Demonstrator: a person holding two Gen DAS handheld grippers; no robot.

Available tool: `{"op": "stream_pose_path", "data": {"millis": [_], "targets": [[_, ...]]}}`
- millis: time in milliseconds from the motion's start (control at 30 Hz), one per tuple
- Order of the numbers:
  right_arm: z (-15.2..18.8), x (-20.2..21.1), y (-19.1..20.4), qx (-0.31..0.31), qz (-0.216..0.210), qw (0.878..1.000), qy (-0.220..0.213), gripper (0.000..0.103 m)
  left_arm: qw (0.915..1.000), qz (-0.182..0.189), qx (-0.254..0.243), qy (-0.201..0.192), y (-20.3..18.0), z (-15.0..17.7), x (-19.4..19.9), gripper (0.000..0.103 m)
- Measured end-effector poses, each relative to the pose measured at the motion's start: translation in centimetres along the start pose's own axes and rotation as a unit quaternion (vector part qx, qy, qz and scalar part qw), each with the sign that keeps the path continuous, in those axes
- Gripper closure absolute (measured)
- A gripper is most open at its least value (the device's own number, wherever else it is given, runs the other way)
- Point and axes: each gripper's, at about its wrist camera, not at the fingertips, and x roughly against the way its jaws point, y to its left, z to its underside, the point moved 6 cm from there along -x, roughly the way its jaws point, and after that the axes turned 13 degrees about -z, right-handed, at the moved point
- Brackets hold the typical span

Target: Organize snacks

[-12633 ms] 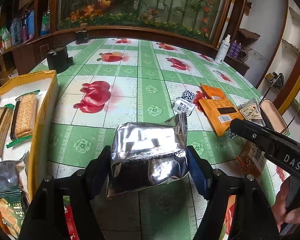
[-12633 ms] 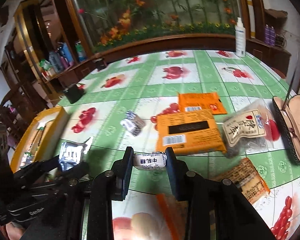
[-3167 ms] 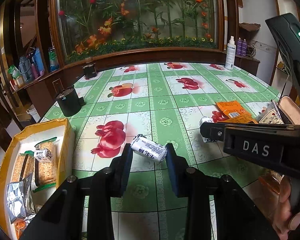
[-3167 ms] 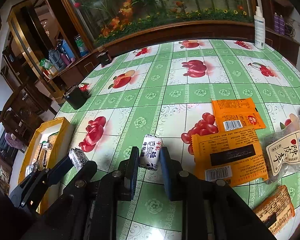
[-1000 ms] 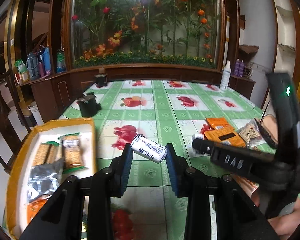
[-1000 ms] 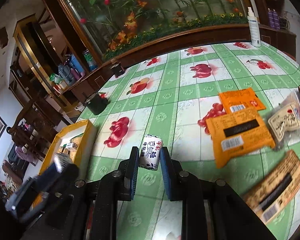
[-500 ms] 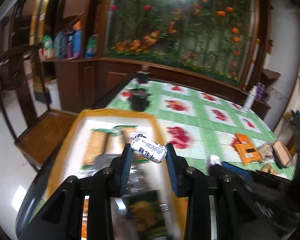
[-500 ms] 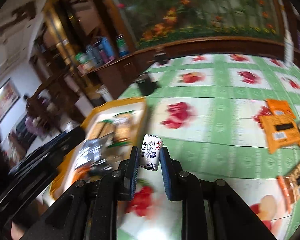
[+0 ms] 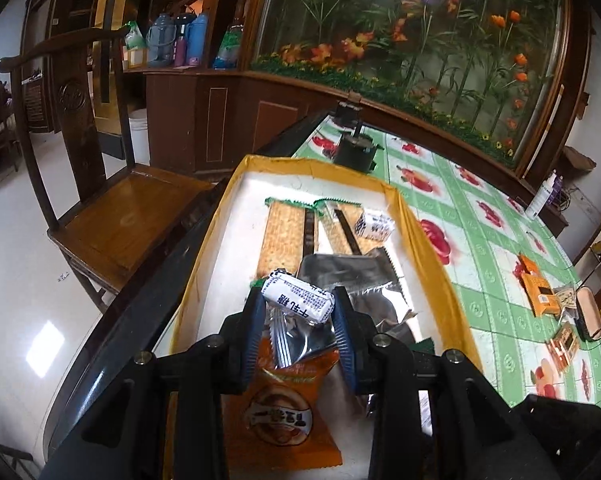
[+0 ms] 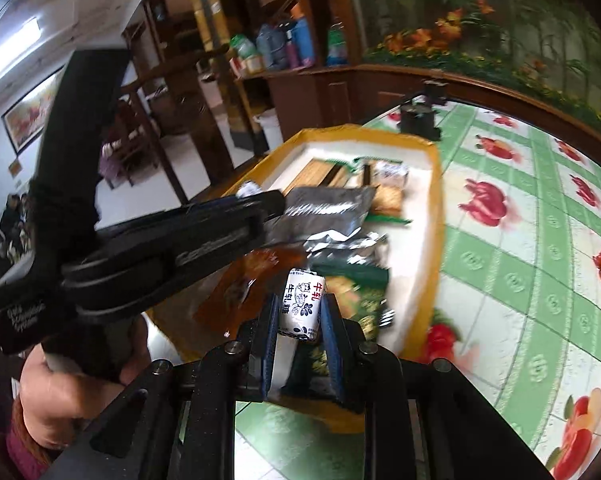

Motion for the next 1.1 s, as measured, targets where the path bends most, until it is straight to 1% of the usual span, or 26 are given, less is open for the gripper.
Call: {"op": "stream_pose_path", "data": {"millis": [233, 300, 367, 533, 600, 633, 667, 733, 900, 1100], "targets": [[0.9, -0.8, 0.5, 0.018, 0.007, 1.0, 0.017, 0.078, 1.0, -0.002, -0.009, 0.004, -0.5, 0.6, -0.2, 0.069], [1.0, -0.8, 0.8, 0.024, 0.007, 1.0, 0.018, 0.078, 1.0, -0.001, -0.009, 0.003, -0.5, 0.6, -0.1, 0.058], [1.0, -0.7, 0.8, 0.027, 0.007, 0.999, 0.017, 0.078, 1.0, -0.002, -0.009, -0.001, -0.6, 0.5, 0.2, 0.053], [1.0, -0.3, 0.9, 0.027, 0.003, 1.0, 0.013, 0.078, 0.9999, -0.003, -0.009, -0.005, -0.7, 0.3, 0.5, 0.05], [1.0, -0.1, 1.0, 0.027, 0.0, 1.0, 0.013, 0.077, 0.9999, -0.002, -0.01, -0.006, -0.8, 0.3, 0.5, 0.045], [1.0, 0.1, 1.0, 0.028, 0.0, 1.0, 0.012, 0.074, 0.9999, -0.004, -0.009, -0.008, -0.9, 0.2, 0.6, 0.044], [1.0, 0.2, 1.0, 0.028, 0.0, 1.0, 0.009, 0.072, 0.9999, -0.005, -0.009, -0.01, -0.9, 0.1, 0.7, 0.043], [0.9, 0.5, 1.0, 0.027, -0.002, 1.0, 0.003, 0.062, 0.9999, -0.004, -0.009, -0.011, -1.0, 0.0, 0.8, 0.043], [0.9, 1.2, 0.8, 0.022, -0.007, 1.0, -0.007, 0.061, 0.9998, -0.005, -0.006, -0.016, -1.0, -0.2, 1.2, 0.043], [0.5, 3.0, -0.4, 0.002, -0.011, 1.0, -0.028, 0.061, 0.9998, 0.0, -0.008, -0.018, -1.3, -0.5, 1.7, 0.042]]}}
